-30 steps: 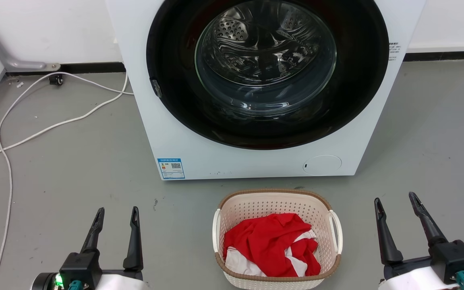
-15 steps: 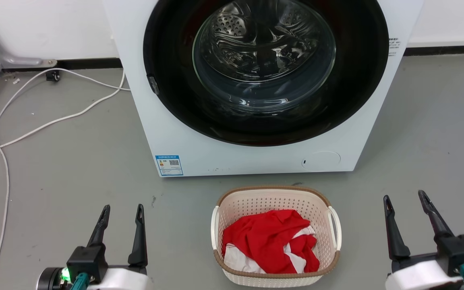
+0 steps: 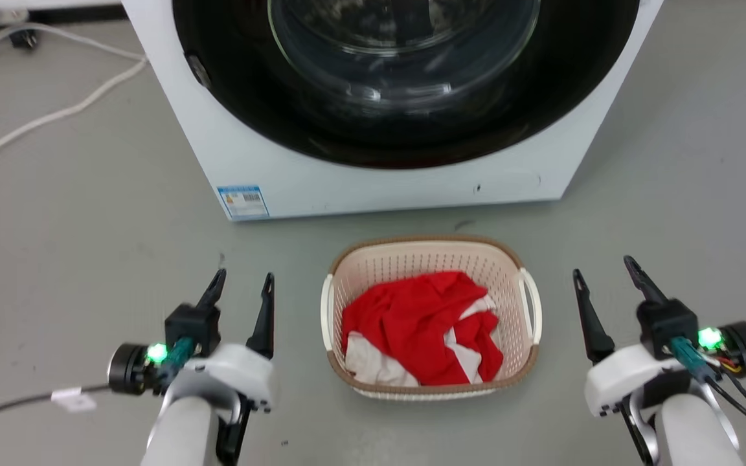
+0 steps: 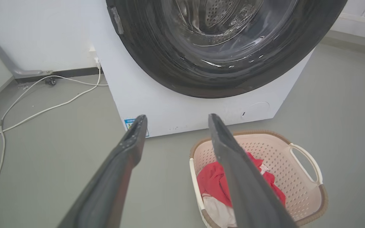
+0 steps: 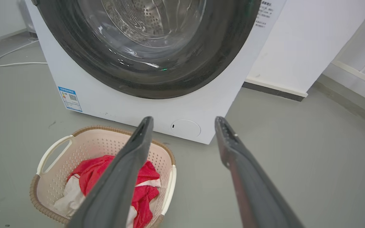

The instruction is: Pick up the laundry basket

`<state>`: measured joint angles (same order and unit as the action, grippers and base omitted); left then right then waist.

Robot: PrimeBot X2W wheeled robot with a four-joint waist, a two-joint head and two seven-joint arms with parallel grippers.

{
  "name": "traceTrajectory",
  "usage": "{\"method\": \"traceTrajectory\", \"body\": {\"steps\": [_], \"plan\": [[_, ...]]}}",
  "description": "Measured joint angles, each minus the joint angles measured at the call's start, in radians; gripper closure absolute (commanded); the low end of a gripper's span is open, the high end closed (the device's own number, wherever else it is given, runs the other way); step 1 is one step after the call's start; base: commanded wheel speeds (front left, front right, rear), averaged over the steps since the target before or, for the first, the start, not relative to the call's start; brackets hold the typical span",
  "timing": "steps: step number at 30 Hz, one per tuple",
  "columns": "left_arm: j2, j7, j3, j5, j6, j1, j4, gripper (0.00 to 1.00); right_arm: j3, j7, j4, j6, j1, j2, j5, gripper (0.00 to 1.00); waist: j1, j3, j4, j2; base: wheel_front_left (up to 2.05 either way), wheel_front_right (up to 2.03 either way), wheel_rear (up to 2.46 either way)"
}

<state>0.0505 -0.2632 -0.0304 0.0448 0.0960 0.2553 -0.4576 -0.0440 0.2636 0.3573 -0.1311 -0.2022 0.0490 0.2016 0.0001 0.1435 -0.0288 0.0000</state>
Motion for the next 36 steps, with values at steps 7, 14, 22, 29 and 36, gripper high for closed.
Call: {"method": "traceTrajectory", "body": {"steps": [7, 14, 22, 29, 36], "plan": [[0.002, 0.0, -0.048, -0.004, 0.019, 0.212, -0.232, 0.0, 0.034, 0.0, 0.184, 0.0, -0.18, 0.039, 0.028, 0.0, 0.0, 0.128, -0.007, 0.0, 0.0, 0.0, 0.0], [0.002, 0.003, -0.114, 0.014, 0.03, 0.413, -0.475, 0.0, 0.037, 0.0, 0.388, 0.0, -0.334, 0.082, 0.043, 0.0, 0.0001, 0.259, -0.008, -0.0001, 0.0, 0.0, 0.0], [0.001, 0.029, -0.195, 0.101, 0.033, 0.57, -0.655, 0.0, 0.048, 0.0, 0.621, 0.0, -0.501, 0.093, 0.049, 0.0, 0.0001, 0.39, -0.012, 0.0, 0.0, 0.0, 0.0], [0.0, 0.055, -0.285, 0.2, 0.033, 0.65, -0.72, 0.0, 0.051, 0.0, 0.725, 0.0, -0.605, 0.089, 0.05, 0.0, 0.0, 0.492, -0.012, 0.0, 0.0, 0.0, 0.0], [0.001, 0.058, -0.349, 0.262, 0.033, 0.723, -0.747, 0.0, 0.031, 0.0, 0.773, 0.0, -0.697, 0.086, 0.06, 0.0, 0.0001, 0.588, -0.013, -0.0001, 0.0, 0.0, 0.0]]}}
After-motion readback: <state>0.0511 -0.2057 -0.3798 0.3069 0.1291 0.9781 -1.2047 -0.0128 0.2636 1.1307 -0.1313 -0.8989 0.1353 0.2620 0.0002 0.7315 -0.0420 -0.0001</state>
